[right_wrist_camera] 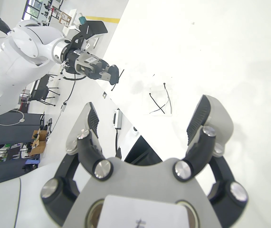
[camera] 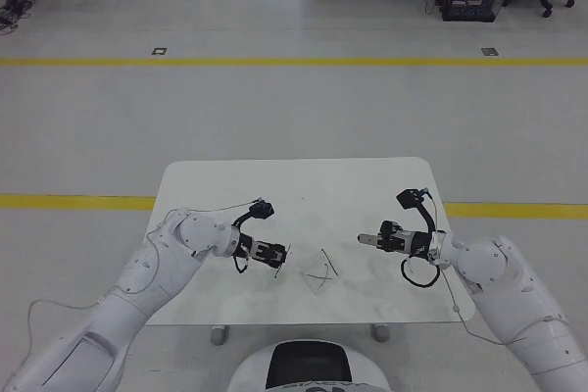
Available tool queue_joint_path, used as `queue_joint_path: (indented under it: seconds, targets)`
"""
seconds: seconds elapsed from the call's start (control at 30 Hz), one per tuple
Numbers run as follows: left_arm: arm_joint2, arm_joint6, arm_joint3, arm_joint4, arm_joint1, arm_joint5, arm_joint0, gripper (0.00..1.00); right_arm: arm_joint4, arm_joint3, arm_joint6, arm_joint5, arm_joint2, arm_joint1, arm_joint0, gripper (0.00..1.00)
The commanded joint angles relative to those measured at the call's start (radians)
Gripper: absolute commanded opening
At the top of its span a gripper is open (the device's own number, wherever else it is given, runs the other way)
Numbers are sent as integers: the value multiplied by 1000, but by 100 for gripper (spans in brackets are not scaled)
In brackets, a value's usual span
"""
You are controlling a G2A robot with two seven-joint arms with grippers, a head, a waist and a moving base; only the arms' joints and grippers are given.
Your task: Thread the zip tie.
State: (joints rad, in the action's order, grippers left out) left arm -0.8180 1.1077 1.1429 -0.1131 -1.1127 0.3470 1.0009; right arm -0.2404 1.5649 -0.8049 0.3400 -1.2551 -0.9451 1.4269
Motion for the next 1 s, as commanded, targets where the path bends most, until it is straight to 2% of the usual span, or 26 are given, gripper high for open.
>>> queue_joint_path:
  seconds: [0.0,0.03,0.33,0.4,0.43,0.57,0.63,0.77,0.83,0.97]
  targets:
    - [-5,17,14,38,5,-7,8,0,0,0,0,0,0,0,0,100]
    - [-6,26,26,52,8,-7,11,0,0,0,0,0,0,0,0,100]
    - [-6,26,26,52,8,-7,11,0,0,0,0,0,0,0,0,100]
    - [2,5,28,56,7,-12,20,0,0,0,0,0,0,0,0,100]
    - [2,0,27,84,5,-8,24,0,0,0,0,0,0,0,0,100]
    - [-7,48,22,256,1,-7,26,0,0,0,0,0,0,0,0,100]
    - [-13,62,9,328,-3,-7,26,0,0,0,0,0,0,0,0,100]
    - [-22,134,-22,497,-14,-7,25,0,0,0,0,0,0,0,0,100]
    - [-24,153,-56,552,-21,-7,16,0,0,0,0,0,0,0,0,100]
    - [-15,168,-99,602,-38,-7,4,0,0,0,0,0,0,0,0,100]
